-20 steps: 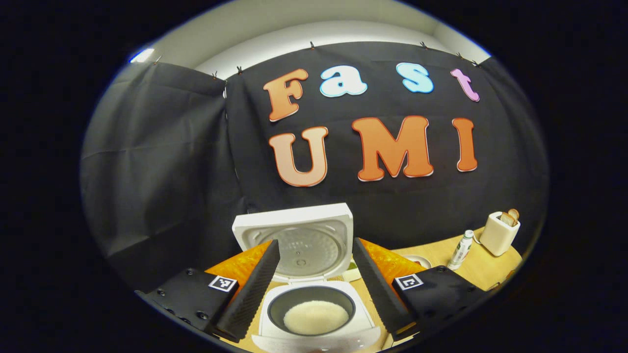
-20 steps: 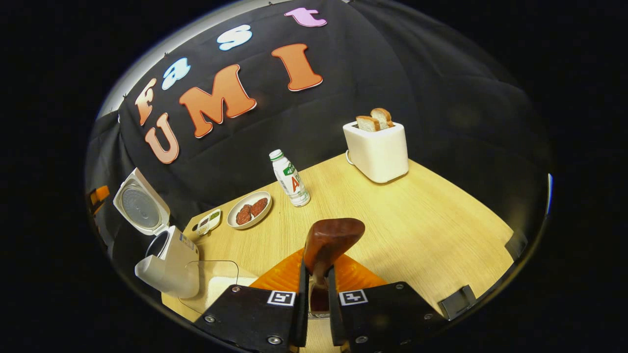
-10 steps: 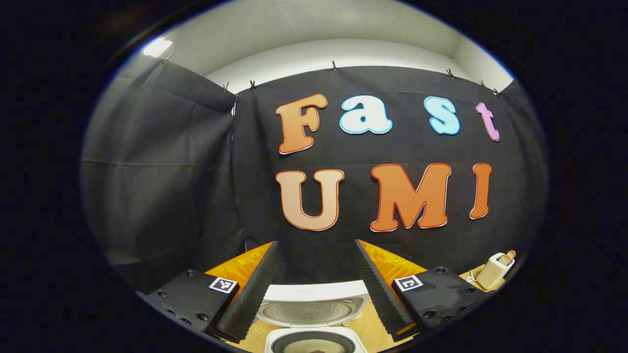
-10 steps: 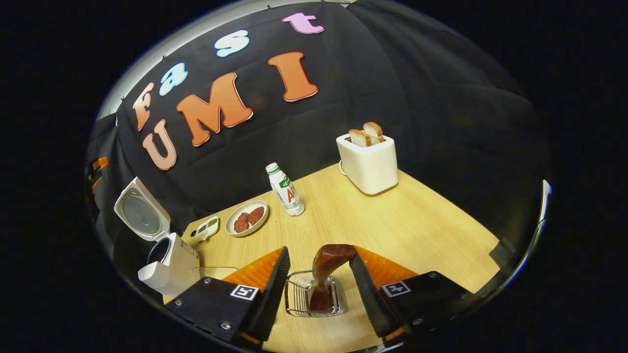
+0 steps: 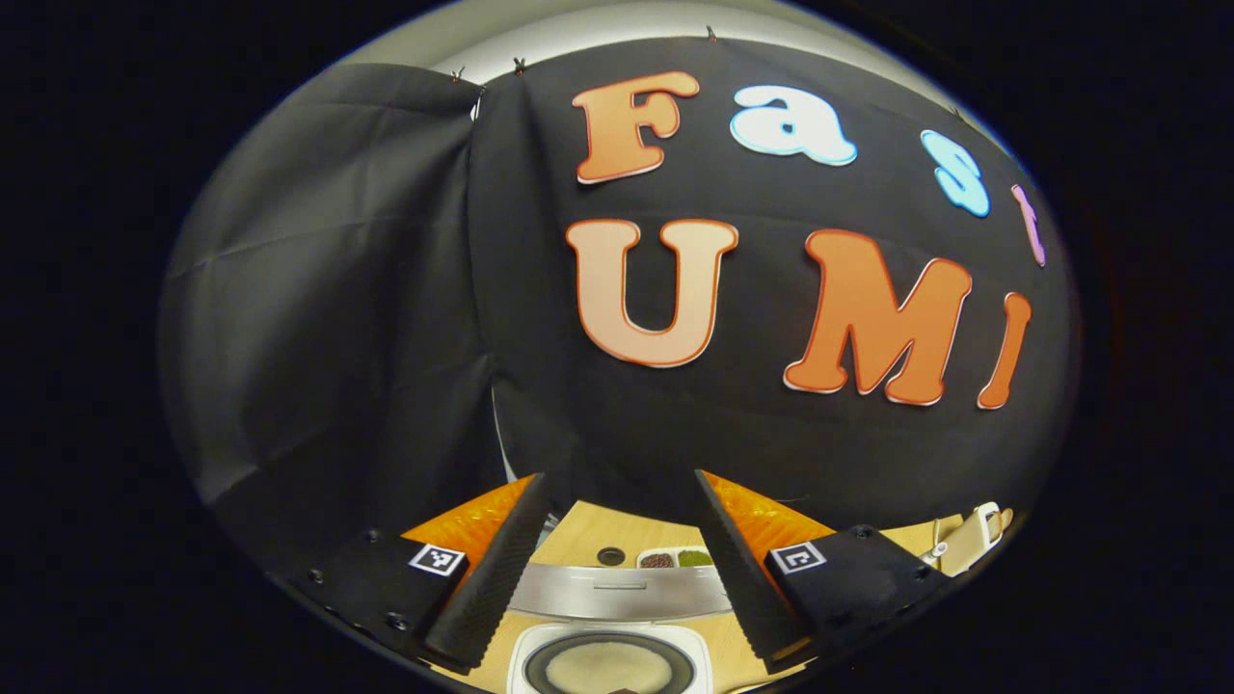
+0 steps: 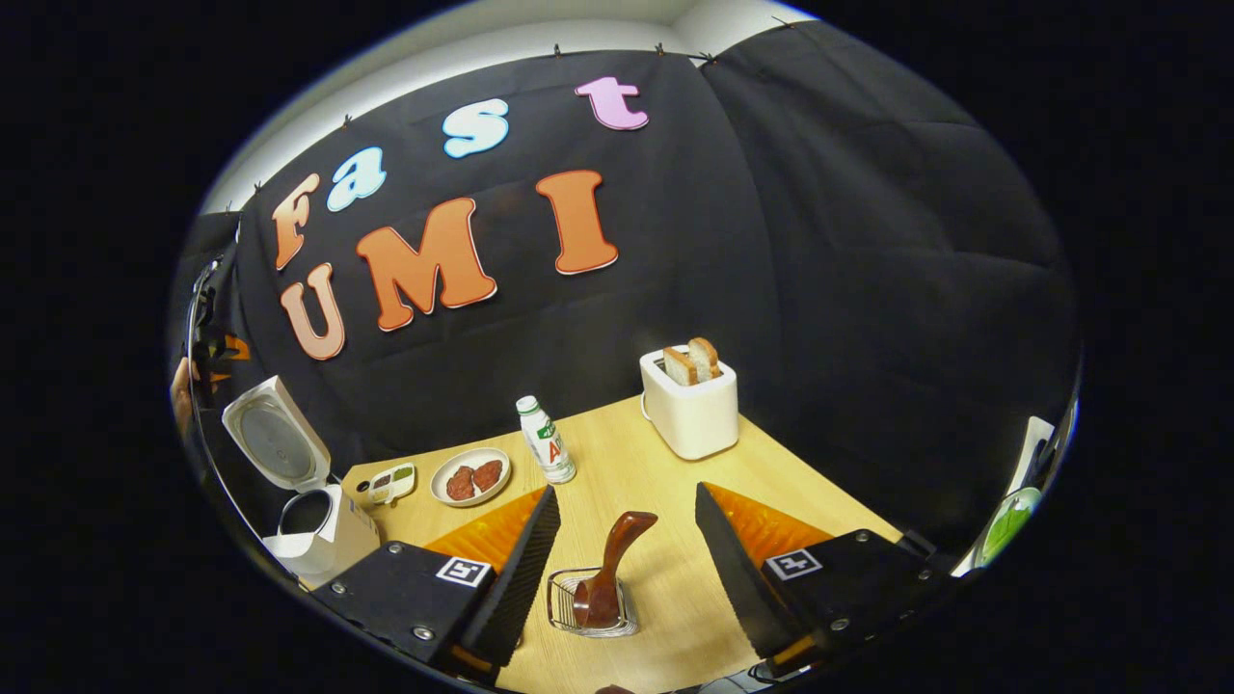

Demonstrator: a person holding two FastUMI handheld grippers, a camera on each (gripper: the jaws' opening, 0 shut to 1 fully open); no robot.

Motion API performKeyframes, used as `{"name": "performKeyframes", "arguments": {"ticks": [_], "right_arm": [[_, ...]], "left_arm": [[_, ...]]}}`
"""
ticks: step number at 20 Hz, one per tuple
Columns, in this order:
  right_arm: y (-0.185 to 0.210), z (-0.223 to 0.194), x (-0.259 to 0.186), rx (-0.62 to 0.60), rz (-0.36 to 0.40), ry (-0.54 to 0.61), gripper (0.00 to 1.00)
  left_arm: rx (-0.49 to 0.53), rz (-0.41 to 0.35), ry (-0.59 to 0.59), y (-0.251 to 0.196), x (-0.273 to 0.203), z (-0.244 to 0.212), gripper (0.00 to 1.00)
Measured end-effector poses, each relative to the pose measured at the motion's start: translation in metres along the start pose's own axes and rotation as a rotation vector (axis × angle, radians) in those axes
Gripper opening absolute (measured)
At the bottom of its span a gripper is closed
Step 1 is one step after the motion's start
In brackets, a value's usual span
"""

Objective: Close the left gripper, press the button to open the rice cooker; take a wooden spoon from the chopstick holder with the right hand, scoop a spoonful of rice and pour it into the rice cooker, then put the wooden spoon back into the chopstick holder.

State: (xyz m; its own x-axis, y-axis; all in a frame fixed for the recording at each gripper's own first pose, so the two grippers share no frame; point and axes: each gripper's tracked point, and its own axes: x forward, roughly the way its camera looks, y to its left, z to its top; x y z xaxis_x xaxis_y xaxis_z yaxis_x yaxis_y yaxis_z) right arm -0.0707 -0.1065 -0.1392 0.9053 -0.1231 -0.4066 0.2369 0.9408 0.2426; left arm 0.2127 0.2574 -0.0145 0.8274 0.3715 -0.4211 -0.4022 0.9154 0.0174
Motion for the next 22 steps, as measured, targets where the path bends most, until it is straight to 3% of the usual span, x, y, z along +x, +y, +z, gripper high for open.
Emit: {"name": "performKeyframes", "arguments": {"ticks": [3, 5, 9, 11, 16, 22], "right_arm": [[-0.008, 0.006, -0.014, -0.004, -0.026, -0.020, 0.90], [-0.015, 0.006, -0.018, -0.012, -0.044, -0.015, 0.91], [-0.017, 0.005, -0.018, -0.009, -0.052, -0.009, 0.91], [-0.013, 0.002, -0.016, -0.005, -0.042, -0.004, 0.91], [-0.007, -0.004, -0.010, -0.020, -0.012, 0.009, 0.91], [0.003, -0.011, 0.001, 0.012, 0.026, 0.034, 0.91]], "left_arm": [[-0.026, 0.000, 0.163, -0.006, 0.020, -0.041, 0.99], [0.015, 0.018, 0.198, -0.003, 0.025, -0.043, 0.99], [0.073, -0.041, 0.311, -0.020, 0.024, -0.064, 0.99], [0.043, -0.081, 0.414, -0.033, 0.015, -0.090, 0.99], [0.066, -0.102, 0.533, -0.037, -0.023, -0.131, 0.99], [0.058, -0.088, 0.672, -0.034, -0.056, -0.191, 0.99]]}}
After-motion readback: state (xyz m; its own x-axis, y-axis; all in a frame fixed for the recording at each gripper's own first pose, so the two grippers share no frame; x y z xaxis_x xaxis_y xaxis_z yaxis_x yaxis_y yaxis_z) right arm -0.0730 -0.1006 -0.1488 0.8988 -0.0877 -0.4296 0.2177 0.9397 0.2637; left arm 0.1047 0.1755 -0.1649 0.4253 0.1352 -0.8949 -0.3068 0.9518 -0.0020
